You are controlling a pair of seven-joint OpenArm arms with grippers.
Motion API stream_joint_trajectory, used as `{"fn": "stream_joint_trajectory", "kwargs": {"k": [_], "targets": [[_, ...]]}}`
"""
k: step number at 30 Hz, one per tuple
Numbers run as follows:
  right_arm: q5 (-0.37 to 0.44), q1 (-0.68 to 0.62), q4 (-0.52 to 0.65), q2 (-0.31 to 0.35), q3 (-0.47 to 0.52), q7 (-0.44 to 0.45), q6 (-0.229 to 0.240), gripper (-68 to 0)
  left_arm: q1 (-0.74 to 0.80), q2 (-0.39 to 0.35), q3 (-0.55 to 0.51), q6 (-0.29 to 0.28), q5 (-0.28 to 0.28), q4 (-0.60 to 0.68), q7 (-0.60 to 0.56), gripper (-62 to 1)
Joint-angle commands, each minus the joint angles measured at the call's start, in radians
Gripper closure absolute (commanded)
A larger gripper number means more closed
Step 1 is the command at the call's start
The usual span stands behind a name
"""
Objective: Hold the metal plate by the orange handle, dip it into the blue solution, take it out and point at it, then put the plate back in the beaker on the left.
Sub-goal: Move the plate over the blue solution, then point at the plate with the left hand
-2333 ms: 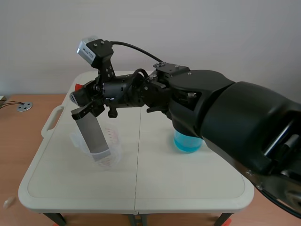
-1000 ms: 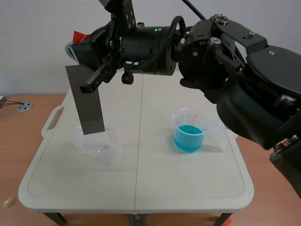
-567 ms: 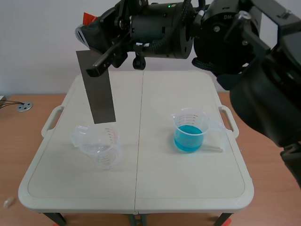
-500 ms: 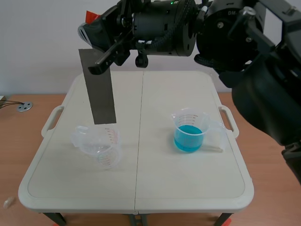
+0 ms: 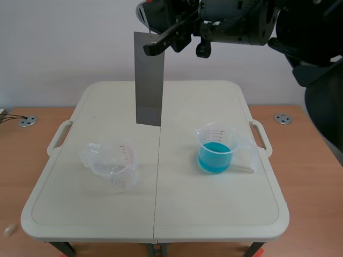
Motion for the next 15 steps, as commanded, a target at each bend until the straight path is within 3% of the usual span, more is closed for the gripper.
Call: {"fn": "stream_joint_trajectory", "kwargs": {"k": [1, 10, 15], "targets": [[0.01, 0.011, 0.013, 0.001, 0.024, 0.015, 0.007, -1.3, 0.007, 0.002, -0.044, -0.002, -0.004, 0.059, -0.01, -1.9], [0.013, 0.008, 0.013, 0.066, 0.115, 0.011, 0.025, -1.3, -0.037, 0.001, -0.211, -0.002, -0.023, 0.248, 0.009, -1.9], [0.019, -0.023, 0.016, 0.084, 0.178, 0.011, 0.052, -1.3, -0.151, -0.025, -0.223, -0.01, -0.032, 0.276, 0.035, -1.9]]}}
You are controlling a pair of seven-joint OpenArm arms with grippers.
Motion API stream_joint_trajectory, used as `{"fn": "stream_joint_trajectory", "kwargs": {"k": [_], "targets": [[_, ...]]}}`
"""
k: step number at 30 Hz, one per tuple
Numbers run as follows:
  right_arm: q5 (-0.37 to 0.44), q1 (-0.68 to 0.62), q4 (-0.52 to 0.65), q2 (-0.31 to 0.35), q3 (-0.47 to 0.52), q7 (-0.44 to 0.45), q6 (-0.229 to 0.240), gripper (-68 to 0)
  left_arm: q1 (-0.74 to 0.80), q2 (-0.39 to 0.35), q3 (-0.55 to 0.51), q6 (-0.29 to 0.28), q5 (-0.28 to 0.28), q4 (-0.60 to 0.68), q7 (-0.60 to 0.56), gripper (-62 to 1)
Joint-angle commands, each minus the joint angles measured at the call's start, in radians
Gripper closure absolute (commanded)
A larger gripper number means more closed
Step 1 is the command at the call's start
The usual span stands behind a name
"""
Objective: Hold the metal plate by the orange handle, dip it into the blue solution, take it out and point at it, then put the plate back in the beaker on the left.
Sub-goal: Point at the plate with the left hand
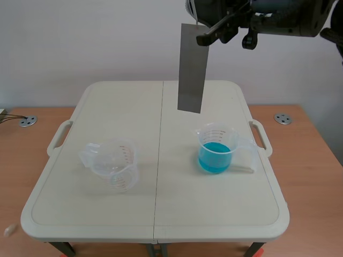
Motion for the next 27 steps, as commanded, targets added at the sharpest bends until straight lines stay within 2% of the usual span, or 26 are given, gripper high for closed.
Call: {"fn": "stream_joint_trajectory", "kwargs": {"k": [1, 5, 9, 12, 17, 23, 27], "targets": [[0.01, -0.01, 0.017, 0.003, 0.026, 0.011, 0.011, -1.3, -0.046, -0.022, 0.008, 0.001, -0.023, 0.004, -0.005, -1.9], [0.01, -0.048, 0.033, 0.003, 0.088, 0.011, 0.043, -1.3, -0.161, -0.043, 0.008, -0.004, -0.06, 0.004, -0.006, -1.9], [0.01, -0.081, 0.05, 0.002, 0.15, 0.008, 0.064, -1.3, -0.278, -0.075, 0.021, -0.082, -0.117, 0.004, -0.005, -1.9], [0.011, -0.094, 0.05, 0.002, 0.193, 0.003, 0.089, -1.3, -0.364, -0.117, 0.076, -0.123, -0.146, 0.003, 0.015, -1.8], [0.01, -0.106, 0.05, 0.002, 0.243, 0.0, 0.116, -1.3, -0.528, -0.174, 0.229, -0.13, -0.175, -0.011, 0.043, -1.8], [0.006, -0.109, 0.05, 0.002, 0.276, 0.0, 0.126, -1.3, -0.751, -0.175, 0.452, -0.153, -0.188, -0.066, 0.077, -1.9], [0.002, -0.109, 0.05, 0.002, 0.278, -0.001, 0.126, -1.3, -0.897, -0.148, 0.606, -0.154, -0.188, -0.129, 0.098, -1.8]]}}
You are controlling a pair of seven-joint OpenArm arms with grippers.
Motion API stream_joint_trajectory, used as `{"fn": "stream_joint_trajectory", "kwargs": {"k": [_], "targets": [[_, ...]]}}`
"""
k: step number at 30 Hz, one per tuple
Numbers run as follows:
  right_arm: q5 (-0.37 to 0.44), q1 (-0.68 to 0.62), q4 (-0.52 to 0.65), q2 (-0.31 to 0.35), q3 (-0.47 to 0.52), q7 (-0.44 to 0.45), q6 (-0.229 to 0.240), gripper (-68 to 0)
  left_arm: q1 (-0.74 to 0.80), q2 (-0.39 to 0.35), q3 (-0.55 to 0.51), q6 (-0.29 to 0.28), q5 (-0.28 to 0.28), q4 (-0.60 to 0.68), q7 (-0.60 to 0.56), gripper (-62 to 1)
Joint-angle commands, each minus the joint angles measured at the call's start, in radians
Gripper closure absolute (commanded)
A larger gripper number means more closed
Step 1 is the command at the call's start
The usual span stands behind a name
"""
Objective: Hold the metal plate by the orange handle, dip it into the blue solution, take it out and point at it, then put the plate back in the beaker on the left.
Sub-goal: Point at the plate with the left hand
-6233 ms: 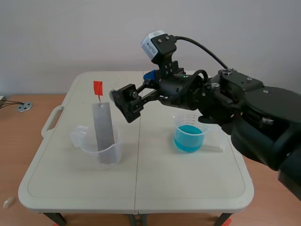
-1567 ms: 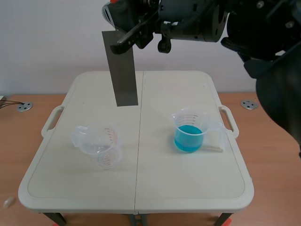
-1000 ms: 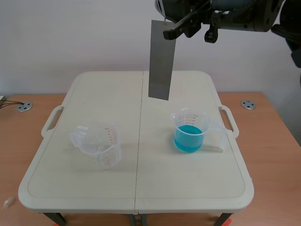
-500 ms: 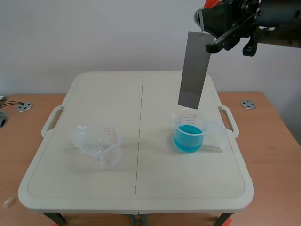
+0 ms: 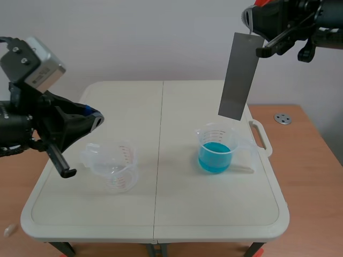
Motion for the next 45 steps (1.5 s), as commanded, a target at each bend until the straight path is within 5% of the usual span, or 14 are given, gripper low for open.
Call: {"fn": "stream_joint_trajectory", "kwargs": {"k": [1, 9, 17, 32, 37, 45], "targets": [[0.003, 0.012, 0.023, 0.003, 0.003, 0.014, 0.005, -1.3, -0.048, 0.025, 0.029, 0.002, -0.009, -0.027, -0.011, -1.8], [0.003, 0.012, 0.023, 0.003, 0.003, 0.014, 0.005, -1.3, -0.271, 0.148, 0.222, 0.002, -0.002, -0.2, 0.006, -1.8], [0.003, 0.012, 0.023, 0.003, 0.002, 0.015, 0.005, -1.3, -0.423, 0.291, 0.319, 0.003, 0.094, -0.359, 0.035, -1.9], [0.003, 0.012, 0.023, 0.002, 0.002, 0.015, 0.005, -1.3, -0.577, 0.516, 0.354, -0.017, 0.259, -0.611, -0.004, -1.8], [0.003, 0.012, 0.023, 0.002, 0.002, 0.015, 0.005, -1.3, -0.594, 0.546, 0.368, -0.105, 0.258, -0.624, -0.004, -1.8], [0.003, 0.012, 0.023, 0.002, 0.002, 0.015, 0.005, -1.3, -0.615, 0.578, 0.386, -0.131, 0.257, -0.624, 0.006, -1.9]]}}
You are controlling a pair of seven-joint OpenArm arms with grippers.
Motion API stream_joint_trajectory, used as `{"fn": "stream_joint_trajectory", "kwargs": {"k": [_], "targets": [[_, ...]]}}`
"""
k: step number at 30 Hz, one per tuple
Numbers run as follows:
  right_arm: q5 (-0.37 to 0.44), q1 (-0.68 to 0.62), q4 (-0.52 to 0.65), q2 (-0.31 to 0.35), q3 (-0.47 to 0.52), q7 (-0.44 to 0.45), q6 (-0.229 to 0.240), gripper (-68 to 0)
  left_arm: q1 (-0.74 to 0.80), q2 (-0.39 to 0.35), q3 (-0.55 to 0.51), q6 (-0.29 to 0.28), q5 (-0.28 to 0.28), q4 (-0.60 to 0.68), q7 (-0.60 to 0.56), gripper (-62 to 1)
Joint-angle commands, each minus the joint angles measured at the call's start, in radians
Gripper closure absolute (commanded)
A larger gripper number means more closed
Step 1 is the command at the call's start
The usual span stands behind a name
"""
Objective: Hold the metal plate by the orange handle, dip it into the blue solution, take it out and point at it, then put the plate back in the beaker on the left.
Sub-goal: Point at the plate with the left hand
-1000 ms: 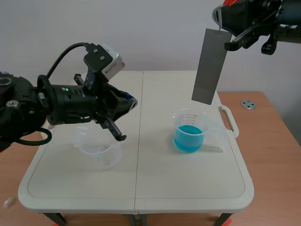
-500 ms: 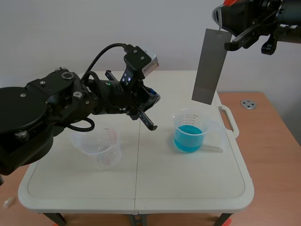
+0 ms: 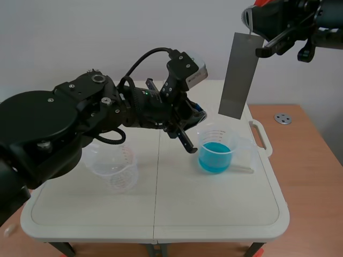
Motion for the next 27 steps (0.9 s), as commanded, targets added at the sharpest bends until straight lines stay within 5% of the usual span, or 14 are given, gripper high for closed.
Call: {"fn": "stream_joint_trajectory", "kwargs": {"k": [1, 20, 27], "targets": [[0.007, 0.012, 0.023, 0.005, 0.003, 0.015, 0.006, -1.3, -0.025, 0.018, -0.003, 0.004, -0.006, 0.023, -0.013, -1.9], [0.007, 0.012, 0.021, 0.005, 0.002, 0.015, 0.006, -1.3, -0.013, 0.008, -0.003, 0.006, -0.006, 0.023, -0.022, -1.8], [0.007, 0.012, 0.02, 0.005, 0.002, 0.016, 0.006, -1.3, 0.043, -0.091, -0.021, 0.082, -0.013, 0.066, -0.077, -1.9]]}}
